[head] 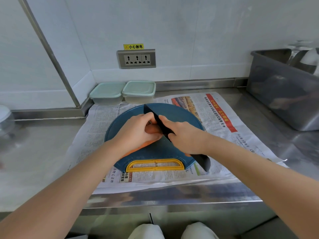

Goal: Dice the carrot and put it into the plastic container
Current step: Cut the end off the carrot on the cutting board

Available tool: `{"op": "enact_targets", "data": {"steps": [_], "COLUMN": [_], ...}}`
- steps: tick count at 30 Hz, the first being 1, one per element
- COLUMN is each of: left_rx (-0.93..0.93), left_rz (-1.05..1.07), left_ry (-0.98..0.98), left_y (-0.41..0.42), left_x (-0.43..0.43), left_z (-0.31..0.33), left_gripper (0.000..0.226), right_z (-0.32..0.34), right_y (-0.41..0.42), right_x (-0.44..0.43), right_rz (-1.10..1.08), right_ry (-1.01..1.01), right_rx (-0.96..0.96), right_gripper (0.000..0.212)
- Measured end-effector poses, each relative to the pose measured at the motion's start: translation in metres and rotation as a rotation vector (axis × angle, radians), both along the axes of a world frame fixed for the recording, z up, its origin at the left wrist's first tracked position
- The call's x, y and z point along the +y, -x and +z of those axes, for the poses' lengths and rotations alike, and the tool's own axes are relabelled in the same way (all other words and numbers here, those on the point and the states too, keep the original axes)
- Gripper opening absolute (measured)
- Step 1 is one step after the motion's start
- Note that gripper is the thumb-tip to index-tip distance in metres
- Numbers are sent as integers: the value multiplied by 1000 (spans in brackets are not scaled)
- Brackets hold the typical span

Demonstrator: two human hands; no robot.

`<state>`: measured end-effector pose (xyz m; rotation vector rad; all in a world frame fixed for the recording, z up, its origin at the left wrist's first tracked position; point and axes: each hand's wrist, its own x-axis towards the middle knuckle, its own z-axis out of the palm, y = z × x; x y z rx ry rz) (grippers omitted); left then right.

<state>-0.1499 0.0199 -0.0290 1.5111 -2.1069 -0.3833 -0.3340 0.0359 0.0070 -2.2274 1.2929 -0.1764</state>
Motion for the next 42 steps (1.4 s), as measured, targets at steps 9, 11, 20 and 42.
{"op": "enact_targets", "data": {"steps": [9, 11, 20, 42], "left_rx": [-17, 9, 74, 49], "left_rz": [-2, -3, 10, 132], "left_ry": [16, 7, -86, -39], "left_y": [2, 2, 0, -3], "left_x": [1, 1, -1, 13], "left_z": [0, 0, 6, 1], "left_gripper": [29, 30, 29, 45], "right_z": [1, 4, -17, -23], "right_y": [-4, -6, -9, 19], "right_x": [0, -1, 2, -4], "right_rz": [-12, -17, -55, -213], "right_ry": [1, -11, 80, -48], "right_rx": [12, 20, 6, -124], "right_gripper": [67, 68, 67, 64]}}
